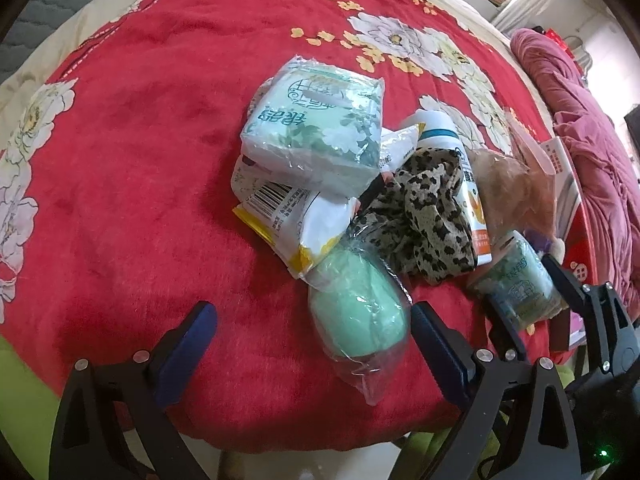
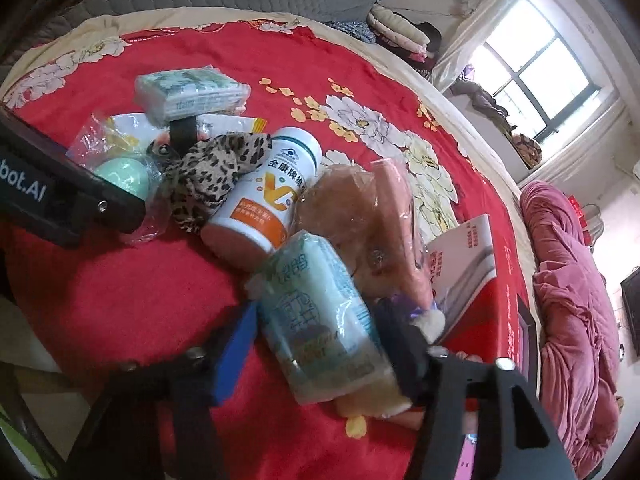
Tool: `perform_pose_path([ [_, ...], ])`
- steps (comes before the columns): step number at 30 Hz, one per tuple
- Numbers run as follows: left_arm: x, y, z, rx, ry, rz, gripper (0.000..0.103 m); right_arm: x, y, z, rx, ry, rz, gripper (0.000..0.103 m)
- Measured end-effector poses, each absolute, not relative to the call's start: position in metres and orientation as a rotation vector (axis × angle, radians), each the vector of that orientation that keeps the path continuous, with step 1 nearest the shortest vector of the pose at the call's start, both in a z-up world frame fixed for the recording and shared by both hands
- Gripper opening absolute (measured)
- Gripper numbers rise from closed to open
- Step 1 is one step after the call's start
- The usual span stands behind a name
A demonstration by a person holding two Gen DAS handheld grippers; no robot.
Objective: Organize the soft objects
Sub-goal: 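Close left gripper on green sponge bag while right gripper grasps blue-green packet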
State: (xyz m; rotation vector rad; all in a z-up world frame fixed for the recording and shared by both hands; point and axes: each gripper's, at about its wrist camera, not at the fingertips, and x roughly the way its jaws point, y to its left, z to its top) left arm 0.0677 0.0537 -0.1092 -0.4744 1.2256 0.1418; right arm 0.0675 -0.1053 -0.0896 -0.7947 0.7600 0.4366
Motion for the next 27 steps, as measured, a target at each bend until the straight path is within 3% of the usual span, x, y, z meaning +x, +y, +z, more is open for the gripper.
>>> perform_pose_path([
  [7,0.071,0.049,-0.109,-0.494,1.225,0.109,0.076,0.076,-0.122,-0.076,-0.629,0.792,0.481,0.040],
  [9,0.070,0.048,-0.109,-0.511,1.224,0.089,0.063,0.078,-0.127,-0.072,-0.578,0.805,0.491,0.037],
  [12,0.069,0.046,-0.107,-0.529,1.214,0.056,0.050,0.082,-0.137,-0.066,-0.489,0.826,0.506,0.035],
  [27,0.050,0.040,-0.079,-0.536,1.153,-0.010,0.047,0.075,-0.155,-0.028,-0.312,0.778,0.527,0.034],
])
